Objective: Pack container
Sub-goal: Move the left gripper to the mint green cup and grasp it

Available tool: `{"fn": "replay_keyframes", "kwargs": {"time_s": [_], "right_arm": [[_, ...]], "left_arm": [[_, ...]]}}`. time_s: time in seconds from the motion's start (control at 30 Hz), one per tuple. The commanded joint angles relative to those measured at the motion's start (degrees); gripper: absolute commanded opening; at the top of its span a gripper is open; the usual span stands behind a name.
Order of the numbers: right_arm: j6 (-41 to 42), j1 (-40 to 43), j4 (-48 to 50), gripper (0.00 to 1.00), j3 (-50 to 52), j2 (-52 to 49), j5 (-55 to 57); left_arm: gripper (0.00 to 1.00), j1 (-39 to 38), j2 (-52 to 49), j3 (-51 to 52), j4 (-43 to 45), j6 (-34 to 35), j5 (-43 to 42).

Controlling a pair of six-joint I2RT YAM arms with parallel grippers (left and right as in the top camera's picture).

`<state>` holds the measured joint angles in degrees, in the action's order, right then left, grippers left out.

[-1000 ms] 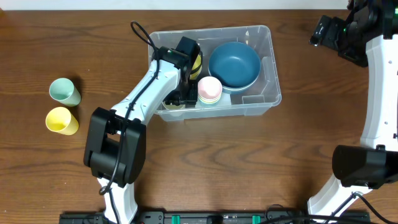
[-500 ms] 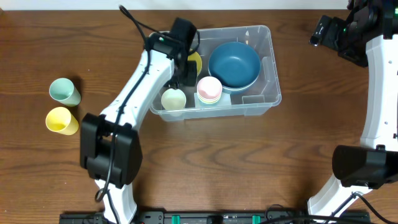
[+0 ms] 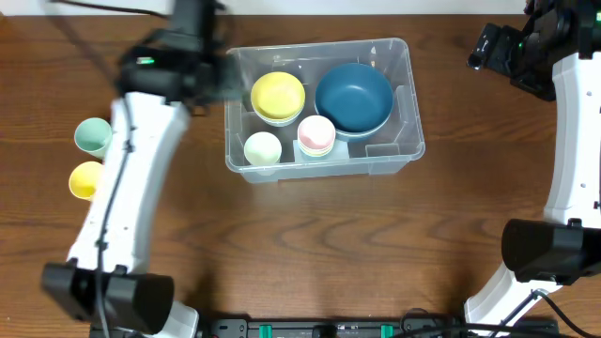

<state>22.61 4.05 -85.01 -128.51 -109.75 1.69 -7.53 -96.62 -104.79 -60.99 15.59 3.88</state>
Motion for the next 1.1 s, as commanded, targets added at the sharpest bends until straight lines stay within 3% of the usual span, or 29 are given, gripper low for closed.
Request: {"fn": "replay_keyframes", "kwargs": {"time_s": [0.0, 0.3, 0.7, 0.97, 1.07], "right_arm": [[0.7, 0.0, -0.1, 0.99, -0.1, 1.3, 0.0], [0.7, 0.0, -0.1, 0.99, -0.1, 1.3, 0.0], [0.7, 0.0, -0.1, 0.99, -0.1, 1.3, 0.0], [0.7, 0.0, -0.1, 0.99, -0.1, 1.3, 0.0], [0.7, 0.0, -0.1, 0.99, -0.1, 1.3, 0.0]], "left_arm": [[0.56, 7.3, -0.5, -0.7, 0.0, -0.4, 6.9], [0.56, 22.0, -9.4, -0.7, 0.2, 1.3, 6.9], [0.55, 26.9, -23.2, -0.7, 2.0, 1.2, 6.9], [0.47, 26.8, -29.5, -0.7, 4.4, 1.2, 6.6], [0.33, 26.8, -30.8, -0.7, 4.6, 1.2, 6.1]]}}
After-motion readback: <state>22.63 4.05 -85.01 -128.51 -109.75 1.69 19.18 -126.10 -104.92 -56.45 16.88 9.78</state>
